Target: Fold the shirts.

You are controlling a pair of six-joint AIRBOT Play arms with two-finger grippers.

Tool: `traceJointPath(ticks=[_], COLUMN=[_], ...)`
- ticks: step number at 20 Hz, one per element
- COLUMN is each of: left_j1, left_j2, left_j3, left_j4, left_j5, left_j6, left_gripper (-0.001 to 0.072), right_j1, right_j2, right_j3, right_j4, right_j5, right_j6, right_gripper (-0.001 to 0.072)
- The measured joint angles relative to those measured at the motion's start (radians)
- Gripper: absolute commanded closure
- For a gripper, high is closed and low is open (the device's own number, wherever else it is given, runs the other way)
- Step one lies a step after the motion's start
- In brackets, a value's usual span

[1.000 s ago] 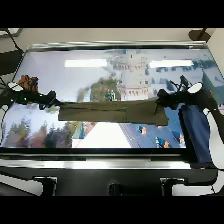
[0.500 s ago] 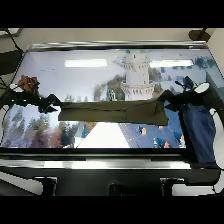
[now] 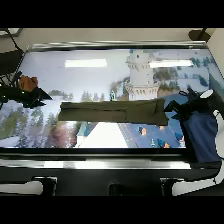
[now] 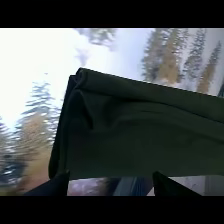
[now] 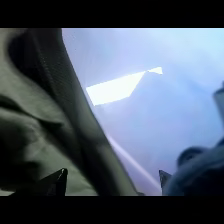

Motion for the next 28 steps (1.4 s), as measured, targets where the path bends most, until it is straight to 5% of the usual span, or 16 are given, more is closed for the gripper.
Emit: traceJointPath(ticks=[12, 22, 23, 26, 28], left_j1=[-0.069, -0.079, -0.084, -0.1, -0.111], left_j2=[0.066, 0.067, 0.067, 0.067, 0.067], left_j3=[0.0, 0.0, 0.0, 0.0, 0.0], left_j4=[0.002, 0.001, 0.0, 0.0, 0.0], left_j5=[-0.017, -0.026, -0.027, -0.028, -0.028], left_j6=[0.002, 0.001, 0.001, 0.002, 0.001], left_gripper=[0.0084, 0.0084, 0.0084, 0.0084, 0.0197], right_j1=[-0.001, 0.058, 0.079, 0.144, 0.176], right_j2=[-0.108, -0.111, -0.111, -0.111, -0.108], right_j3=[-0.004, -0.002, -0.002, -0.002, -0.002], right_j4=[0.322, 0.382, 0.377, 0.341, 0.307], right_j5=[0.167, 0.231, 0.222, 0.174, 0.142], right_j6=[-0.25, -0.284, -0.283, -0.254, -0.212], right_gripper=[0.0006, 0.0043, 0.0122, 0.0668, 0.0671])
